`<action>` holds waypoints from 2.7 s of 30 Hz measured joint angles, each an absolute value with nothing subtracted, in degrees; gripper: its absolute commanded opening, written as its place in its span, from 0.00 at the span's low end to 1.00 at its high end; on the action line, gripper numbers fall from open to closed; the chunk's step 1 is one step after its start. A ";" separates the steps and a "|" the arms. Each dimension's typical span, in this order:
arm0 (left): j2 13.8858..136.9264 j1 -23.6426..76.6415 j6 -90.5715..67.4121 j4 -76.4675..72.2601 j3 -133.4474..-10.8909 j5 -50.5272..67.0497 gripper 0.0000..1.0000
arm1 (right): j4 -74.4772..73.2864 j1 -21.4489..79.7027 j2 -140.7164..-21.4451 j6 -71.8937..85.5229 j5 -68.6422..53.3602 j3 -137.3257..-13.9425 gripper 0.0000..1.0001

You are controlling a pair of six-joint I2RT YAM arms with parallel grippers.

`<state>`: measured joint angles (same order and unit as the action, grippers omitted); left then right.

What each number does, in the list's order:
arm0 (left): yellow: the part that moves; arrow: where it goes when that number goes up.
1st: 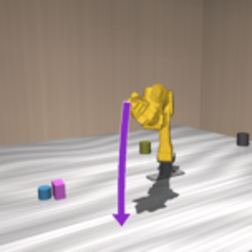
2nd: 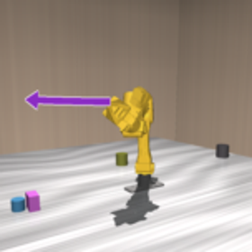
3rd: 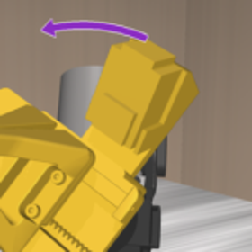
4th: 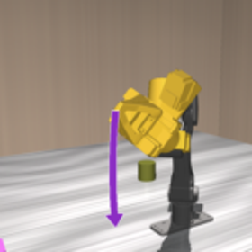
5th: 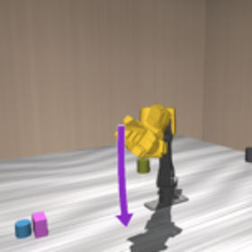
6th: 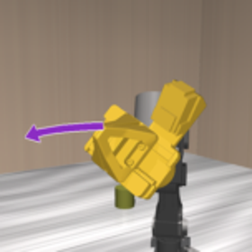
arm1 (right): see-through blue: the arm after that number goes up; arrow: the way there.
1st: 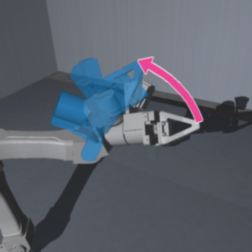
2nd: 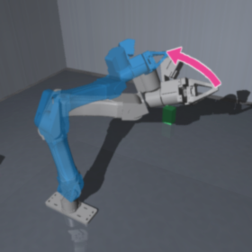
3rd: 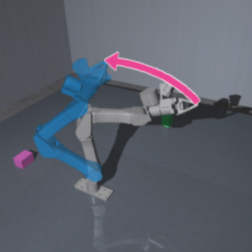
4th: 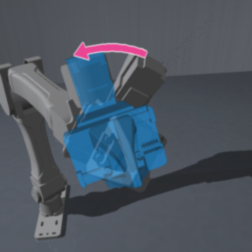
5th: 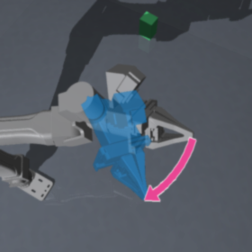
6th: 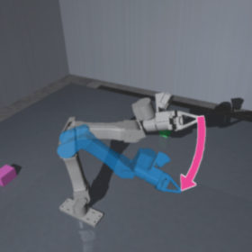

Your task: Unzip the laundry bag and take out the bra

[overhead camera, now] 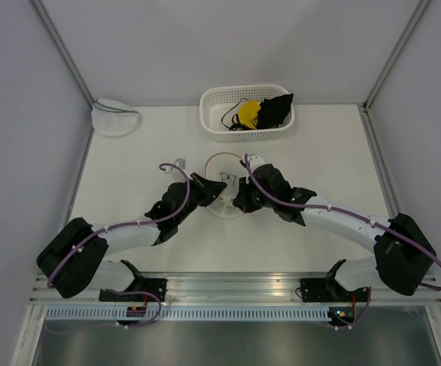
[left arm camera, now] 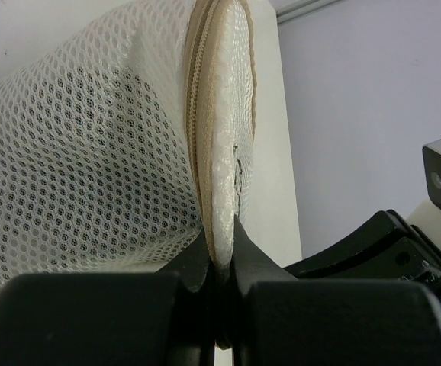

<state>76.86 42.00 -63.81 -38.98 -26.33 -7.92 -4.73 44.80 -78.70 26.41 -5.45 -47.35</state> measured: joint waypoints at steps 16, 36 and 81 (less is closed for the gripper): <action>68.34 30.81 -49.58 -26.37 -27.07 12.56 0.02 | -17.28 44.97 -77.34 22.04 8.01 -50.81 0.05; 73.69 26.70 -46.74 -26.79 -28.21 26.02 0.02 | -16.97 44.03 -76.49 21.67 5.56 -48.01 0.00; 77.93 26.70 -29.17 10.24 -53.19 14.24 0.87 | -22.68 43.59 -77.43 16.60 12.51 -49.93 0.00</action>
